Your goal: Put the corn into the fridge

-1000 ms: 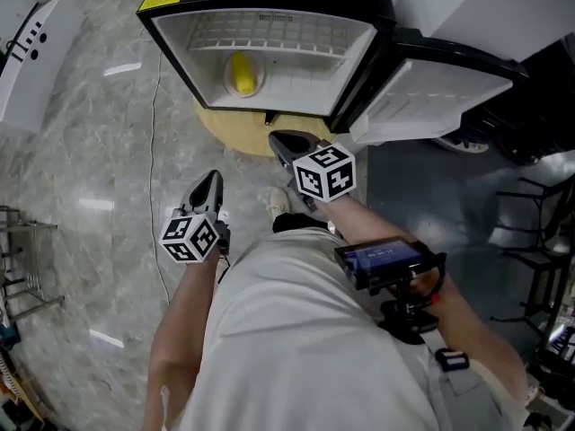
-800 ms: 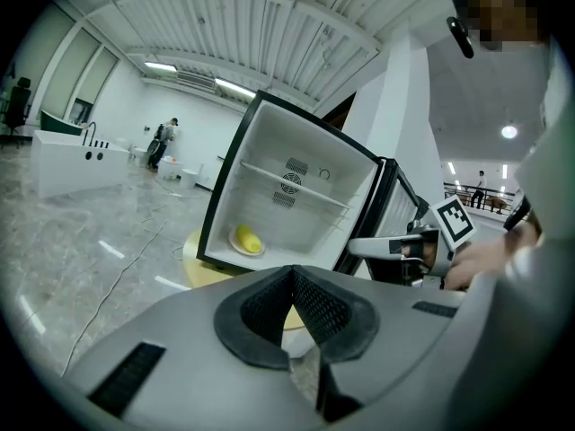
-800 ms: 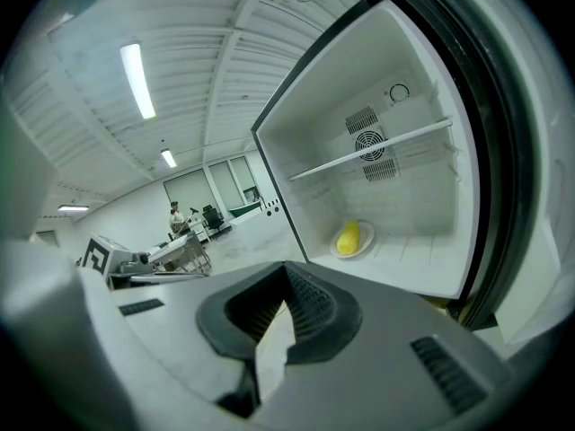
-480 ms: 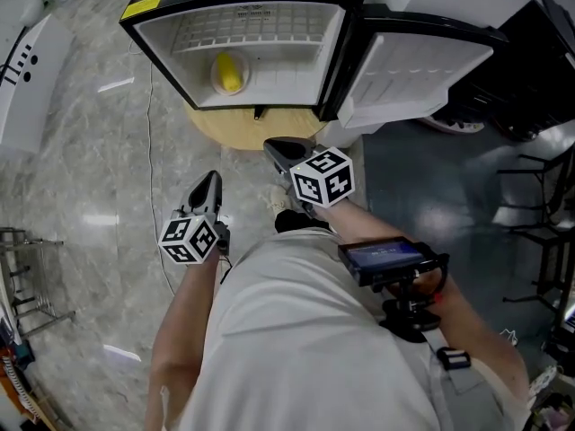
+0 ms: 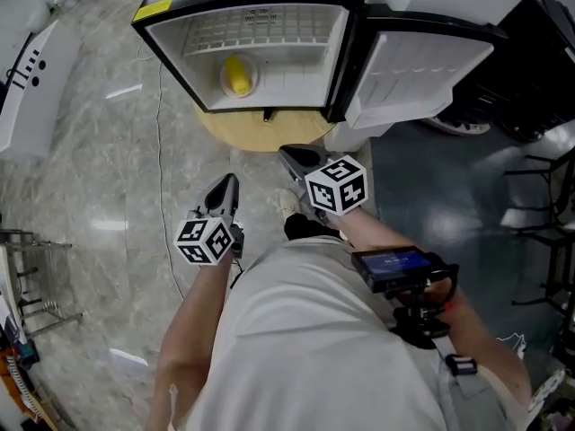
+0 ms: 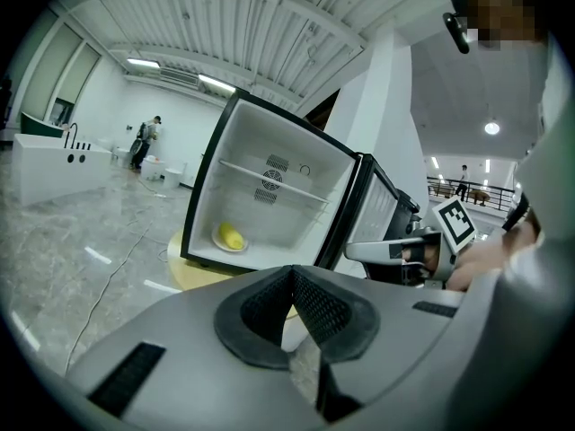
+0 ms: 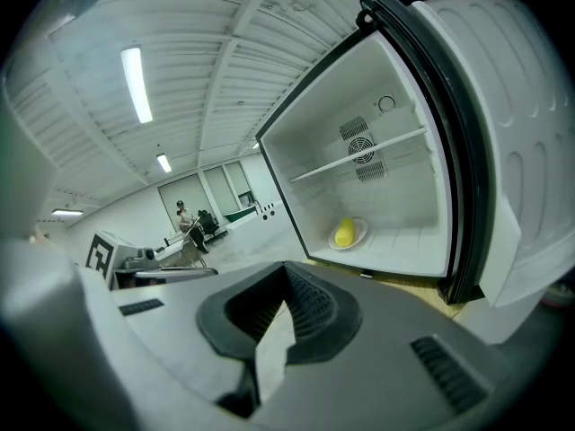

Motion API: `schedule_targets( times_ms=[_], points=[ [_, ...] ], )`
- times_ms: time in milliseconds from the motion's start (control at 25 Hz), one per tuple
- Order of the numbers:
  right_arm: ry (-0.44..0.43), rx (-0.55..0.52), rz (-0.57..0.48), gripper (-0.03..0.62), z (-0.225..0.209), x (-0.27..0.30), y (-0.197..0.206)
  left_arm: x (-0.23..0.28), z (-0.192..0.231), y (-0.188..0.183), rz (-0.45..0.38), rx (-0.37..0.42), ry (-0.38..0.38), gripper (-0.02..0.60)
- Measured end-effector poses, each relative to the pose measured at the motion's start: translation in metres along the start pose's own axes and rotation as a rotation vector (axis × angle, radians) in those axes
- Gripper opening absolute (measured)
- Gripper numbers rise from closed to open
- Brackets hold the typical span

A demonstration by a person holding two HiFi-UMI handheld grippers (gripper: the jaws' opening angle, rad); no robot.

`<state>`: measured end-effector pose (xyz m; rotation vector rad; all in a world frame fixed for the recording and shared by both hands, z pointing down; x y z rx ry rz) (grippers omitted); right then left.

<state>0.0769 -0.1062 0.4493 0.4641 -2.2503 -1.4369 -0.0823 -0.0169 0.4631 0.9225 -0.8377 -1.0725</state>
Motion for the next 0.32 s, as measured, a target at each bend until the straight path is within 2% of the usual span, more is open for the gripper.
schedule_targets(
  times_ms=[320],
  points=[
    [0.013,0.012,0.005,0.006,0.0075,-0.0043,0.0055,-0.0089,-0.0042,0.0030,0.019,-0.002,0.009,0.008]
  ],
)
Point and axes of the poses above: the fingertips, and each gripper's own axes: x forward along the fingers, z to its left, y out of its underside, the point moved 5 cm from there along -x, backward along the fingers, and after that the axes turned 12 degrees about -z, right-handed, at the moved point
